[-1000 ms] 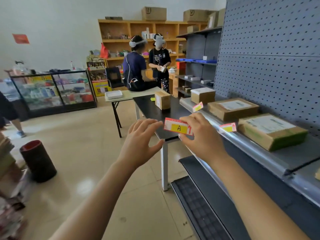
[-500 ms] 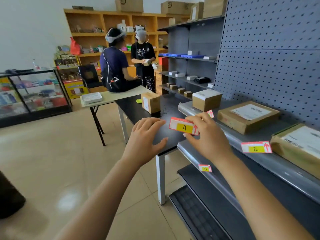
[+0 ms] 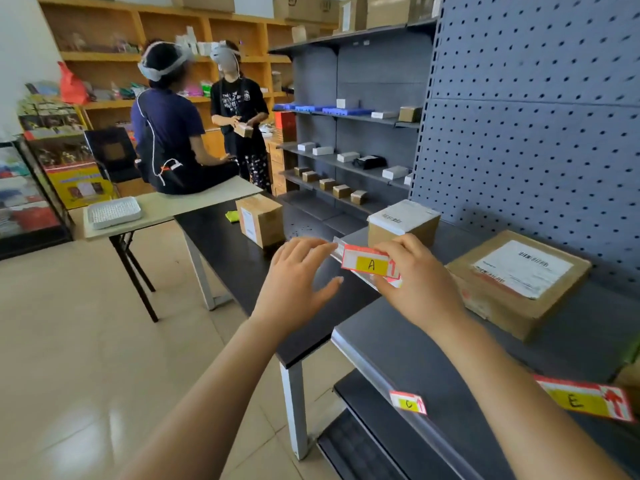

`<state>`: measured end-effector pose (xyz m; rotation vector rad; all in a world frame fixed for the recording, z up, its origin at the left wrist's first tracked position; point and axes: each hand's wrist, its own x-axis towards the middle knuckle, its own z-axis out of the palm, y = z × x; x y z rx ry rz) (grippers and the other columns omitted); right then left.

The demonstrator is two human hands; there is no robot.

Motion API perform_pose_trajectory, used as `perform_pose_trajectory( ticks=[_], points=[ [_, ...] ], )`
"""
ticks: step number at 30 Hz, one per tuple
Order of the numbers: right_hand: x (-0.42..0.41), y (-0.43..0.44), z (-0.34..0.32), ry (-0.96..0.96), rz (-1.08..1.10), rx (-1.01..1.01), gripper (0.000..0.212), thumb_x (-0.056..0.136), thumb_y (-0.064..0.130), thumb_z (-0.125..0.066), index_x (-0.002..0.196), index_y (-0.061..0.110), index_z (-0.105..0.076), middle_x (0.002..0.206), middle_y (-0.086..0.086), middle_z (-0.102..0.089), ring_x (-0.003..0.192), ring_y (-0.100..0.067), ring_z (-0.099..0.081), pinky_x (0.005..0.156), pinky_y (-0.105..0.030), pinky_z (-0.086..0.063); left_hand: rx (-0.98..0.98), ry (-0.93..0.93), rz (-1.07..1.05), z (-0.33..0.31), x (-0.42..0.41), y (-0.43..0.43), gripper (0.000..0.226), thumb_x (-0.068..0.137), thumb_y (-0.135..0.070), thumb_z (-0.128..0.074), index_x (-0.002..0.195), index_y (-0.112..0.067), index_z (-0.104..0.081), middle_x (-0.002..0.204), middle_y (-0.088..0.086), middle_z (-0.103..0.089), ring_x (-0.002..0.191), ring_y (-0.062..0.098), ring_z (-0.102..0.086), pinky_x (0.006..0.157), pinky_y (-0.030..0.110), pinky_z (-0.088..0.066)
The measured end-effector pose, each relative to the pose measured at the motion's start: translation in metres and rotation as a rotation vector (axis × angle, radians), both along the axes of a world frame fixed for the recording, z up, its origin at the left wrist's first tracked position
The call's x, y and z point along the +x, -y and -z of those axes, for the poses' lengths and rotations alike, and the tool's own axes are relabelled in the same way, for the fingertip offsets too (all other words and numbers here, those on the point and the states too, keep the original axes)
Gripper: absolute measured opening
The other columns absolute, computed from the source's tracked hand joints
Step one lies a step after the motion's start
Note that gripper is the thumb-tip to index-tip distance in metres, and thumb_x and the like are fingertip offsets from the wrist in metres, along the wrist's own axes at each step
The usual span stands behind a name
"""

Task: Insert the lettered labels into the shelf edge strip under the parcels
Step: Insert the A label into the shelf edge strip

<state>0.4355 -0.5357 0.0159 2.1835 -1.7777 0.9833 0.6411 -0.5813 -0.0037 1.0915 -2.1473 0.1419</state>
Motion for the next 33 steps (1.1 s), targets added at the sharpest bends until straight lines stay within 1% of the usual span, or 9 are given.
perform_pose_trajectory(
  ticks=[3,8,13,17,22,24,26,29,33],
  points=[
    [-0.006,0.021,0.009,-0.020,0.066,0.021,0.039,0.082,0.024,-0.071,0.117,0.020,-0.057,0.112,0.000,-0.053,0.096,-0.019,-0.056,0.068,-0.029,-0.052,0.016,0.002,0.062,0.008,-0.008,0.035,0.050,0.087,-0.043,-0.064,0.133,-0.027,-0.053,0.132,-0.007,-0.053,0.127,0.013,-0.039,0.108,0.029,-0.017],
    [0.001,0.056,0.030,-0.082,0.187,0.043,0.041,0.077,0.009,-0.073,0.115,0.014,-0.060,0.107,-0.004,-0.054,0.093,-0.023,-0.057,0.070,-0.031,-0.054,0.037,0.025,0.202,0.029,-0.013,0.100,0.048,0.085,-0.039,-0.066,0.129,-0.023,-0.057,0.128,-0.005,-0.056,0.123,0.016,-0.046,0.107,0.024,-0.019],
    [0.017,0.082,0.050,-0.106,0.338,0.067,0.043,0.075,0.002,-0.071,0.115,0.012,-0.060,0.101,-0.006,-0.053,0.085,-0.026,-0.057,0.068,-0.036,-0.053,0.058,0.009,0.400,0.051,-0.016,0.155,0.045,0.081,-0.035,-0.067,0.124,-0.020,-0.061,0.122,-0.003,-0.059,0.117,0.017,-0.051,0.103,0.029,-0.033],
    [0.030,0.089,0.058,-0.099,0.465,0.036,0.046,0.075,0.001,-0.073,0.118,0.011,-0.062,0.103,-0.006,-0.057,0.089,-0.024,-0.059,0.071,-0.035,-0.055,0.055,-0.021,0.532,0.061,-0.020,0.187,0.046,0.081,-0.038,-0.059,0.122,-0.017,-0.062,0.121,-0.001,-0.061,0.115,0.018,-0.052,0.102,0.032,-0.038],
    [0.043,0.092,0.058,-0.137,0.595,-0.019,0.044,0.073,-0.002,-0.074,0.115,0.007,-0.064,0.098,-0.008,-0.058,0.083,-0.026,-0.059,0.068,-0.037,-0.055,0.067,-0.033,0.651,0.068,-0.023,0.212,0.045,0.080,-0.034,-0.066,0.121,-0.016,-0.063,0.120,0.000,-0.061,0.114,0.018,-0.051,0.105,0.020,-0.026],
    [0.046,0.093,0.055,-0.162,0.635,-0.029,0.044,0.071,-0.004,-0.075,0.114,0.006,-0.065,0.097,-0.010,-0.059,0.082,-0.027,-0.060,0.067,-0.038,-0.055,0.081,-0.037,0.689,0.068,-0.025,0.218,0.046,0.081,-0.036,-0.063,0.122,-0.015,-0.063,0.121,0.001,-0.061,0.115,0.017,-0.050,0.107,0.014,-0.018],
    [0.046,0.095,0.054,-0.194,0.662,-0.010,0.046,0.069,-0.005,-0.075,0.113,0.007,-0.065,0.098,-0.009,-0.060,0.082,-0.028,-0.060,0.066,-0.039,-0.054,0.087,-0.051,0.731,0.067,-0.027,0.222,0.047,0.082,-0.039,-0.057,0.121,-0.014,-0.063,0.120,0.001,-0.062,0.115,0.016,-0.048,0.108,0.011,-0.015],
    [0.049,0.100,0.053,-0.251,0.654,0.051,0.046,0.070,-0.006,-0.073,0.112,0.010,-0.065,0.096,-0.007,-0.058,0.080,-0.027,-0.057,0.064,-0.039,-0.050,0.083,-0.060,0.774,0.069,-0.029,0.226,0.047,0.082,-0.038,-0.058,0.122,-0.014,-0.063,0.119,0.001,-0.062,0.115,0.016,-0.048,0.108,0.014,-0.019],
    [0.054,0.110,0.052,-0.282,0.620,0.142,0.046,0.070,-0.007,-0.071,0.112,0.012,-0.064,0.096,-0.007,-0.057,0.080,-0.028,-0.055,0.063,-0.038,-0.047,0.096,-0.066,0.797,0.075,-0.029,0.233,0.047,0.080,-0.034,-0.066,0.123,-0.014,-0.063,0.121,0.001,-0.062,0.115,0.019,-0.051,0.105,0.028,-0.033]
  ],
)
